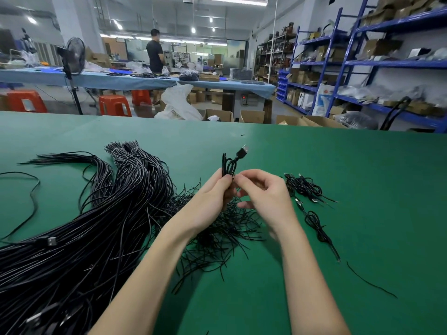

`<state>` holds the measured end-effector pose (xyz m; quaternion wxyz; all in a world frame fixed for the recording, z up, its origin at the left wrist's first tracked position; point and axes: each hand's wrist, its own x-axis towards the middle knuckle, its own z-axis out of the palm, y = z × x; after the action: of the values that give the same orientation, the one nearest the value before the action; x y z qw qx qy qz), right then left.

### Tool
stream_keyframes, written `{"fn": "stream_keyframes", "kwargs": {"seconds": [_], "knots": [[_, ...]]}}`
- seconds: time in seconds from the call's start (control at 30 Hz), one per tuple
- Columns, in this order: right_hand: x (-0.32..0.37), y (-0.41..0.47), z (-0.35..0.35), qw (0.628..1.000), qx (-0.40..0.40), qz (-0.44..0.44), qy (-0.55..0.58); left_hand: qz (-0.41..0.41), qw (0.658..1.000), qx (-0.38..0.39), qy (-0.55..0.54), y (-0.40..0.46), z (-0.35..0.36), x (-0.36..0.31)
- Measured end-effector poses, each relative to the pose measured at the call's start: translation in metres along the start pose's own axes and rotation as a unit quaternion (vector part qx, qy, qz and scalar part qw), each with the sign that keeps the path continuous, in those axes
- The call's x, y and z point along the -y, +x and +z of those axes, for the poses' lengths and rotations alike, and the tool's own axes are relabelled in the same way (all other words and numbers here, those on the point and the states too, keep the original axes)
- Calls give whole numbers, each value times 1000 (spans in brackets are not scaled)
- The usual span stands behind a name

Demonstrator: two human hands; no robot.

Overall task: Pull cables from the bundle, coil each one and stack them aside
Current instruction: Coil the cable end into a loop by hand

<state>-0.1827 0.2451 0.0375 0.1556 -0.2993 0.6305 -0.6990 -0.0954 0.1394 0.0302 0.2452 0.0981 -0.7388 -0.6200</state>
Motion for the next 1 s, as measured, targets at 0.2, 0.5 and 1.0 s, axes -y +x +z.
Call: {"fn": "stream_keyframes", "kwargs": {"seconds": [0.2,0.5,1.0], "knots": [[3,1,-6,997,32,76,10,6,999,11,44,-1,2,3],[2,1,-8,999,32,-17,-27,44,989,-5,142,1,-1,3],[-1,0,-7,990,37,-97,-97,24,996,-11,90,4,-1,7]]}}
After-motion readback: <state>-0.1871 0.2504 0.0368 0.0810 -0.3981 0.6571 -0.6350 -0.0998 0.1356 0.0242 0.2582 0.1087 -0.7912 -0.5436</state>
